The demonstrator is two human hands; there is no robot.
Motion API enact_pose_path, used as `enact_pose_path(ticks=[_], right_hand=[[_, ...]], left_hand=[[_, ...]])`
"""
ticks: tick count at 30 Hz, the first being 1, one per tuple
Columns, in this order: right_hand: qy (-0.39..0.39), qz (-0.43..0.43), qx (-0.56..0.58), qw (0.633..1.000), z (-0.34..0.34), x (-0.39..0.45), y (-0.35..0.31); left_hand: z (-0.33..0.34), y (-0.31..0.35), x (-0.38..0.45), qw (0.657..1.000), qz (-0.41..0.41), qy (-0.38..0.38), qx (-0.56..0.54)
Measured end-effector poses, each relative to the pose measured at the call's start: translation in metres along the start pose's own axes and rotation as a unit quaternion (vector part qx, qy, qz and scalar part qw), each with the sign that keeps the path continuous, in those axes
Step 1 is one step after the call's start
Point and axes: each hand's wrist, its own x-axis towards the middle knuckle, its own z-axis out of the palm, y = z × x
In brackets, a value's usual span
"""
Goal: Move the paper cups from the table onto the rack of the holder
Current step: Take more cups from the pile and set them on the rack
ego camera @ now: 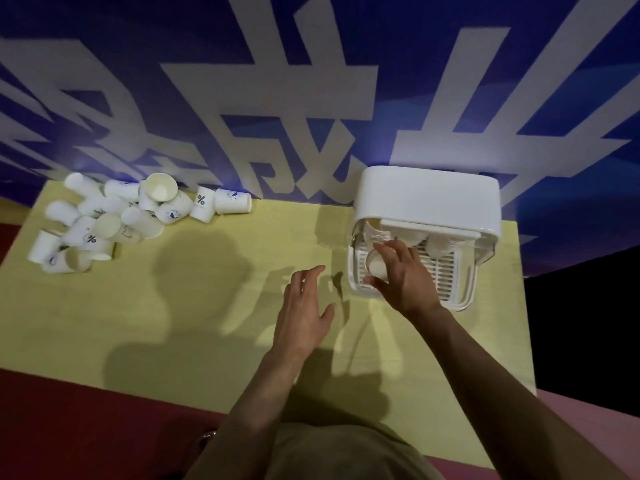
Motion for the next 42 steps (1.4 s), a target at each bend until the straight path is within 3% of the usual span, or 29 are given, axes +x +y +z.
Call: enact_pose_path(ticks=[7, 13, 18, 26, 33, 37, 42], right_hand=[[0.078, 0.007, -0.012, 0.997, 0.000, -0.027, -0.039], [0.079, -0.041, 0.013, 0.996, 0.016, -0.036, -0.112], [0.068, -0.036, -0.001, 0.997, 0.049, -0.012, -0.204], [0.003, -0.077, 0.000, 0.997, 0.129, 0.050, -0.361], [-0.046, -0.120, -0.014, 0.992, 0.173, 0.086, -0.442], [-0.055, -0.119, -0.024, 0.991, 0.183, 0.102, -0.459], [-0.057, -0.116, -0.029, 0.991, 0.189, 0.117, -0.466]], left_hand=[[-0.023, -0.032, -0.012, 1.000, -0.012, 0.002, -0.012], [-0.047, -0.079, -0.007, 0.999, -0.009, 0.014, -0.033], [-0.103, -0.165, 0.006, 0.999, -0.011, 0.031, -0.042], [-0.229, -0.342, 0.039, 0.987, -0.110, 0.110, -0.043], [-0.306, -0.455, 0.063, 0.971, -0.162, 0.175, -0.013], [-0.325, -0.495, 0.080, 0.972, -0.163, 0.167, -0.006], [-0.328, -0.524, 0.096, 0.979, -0.170, 0.091, 0.072]])
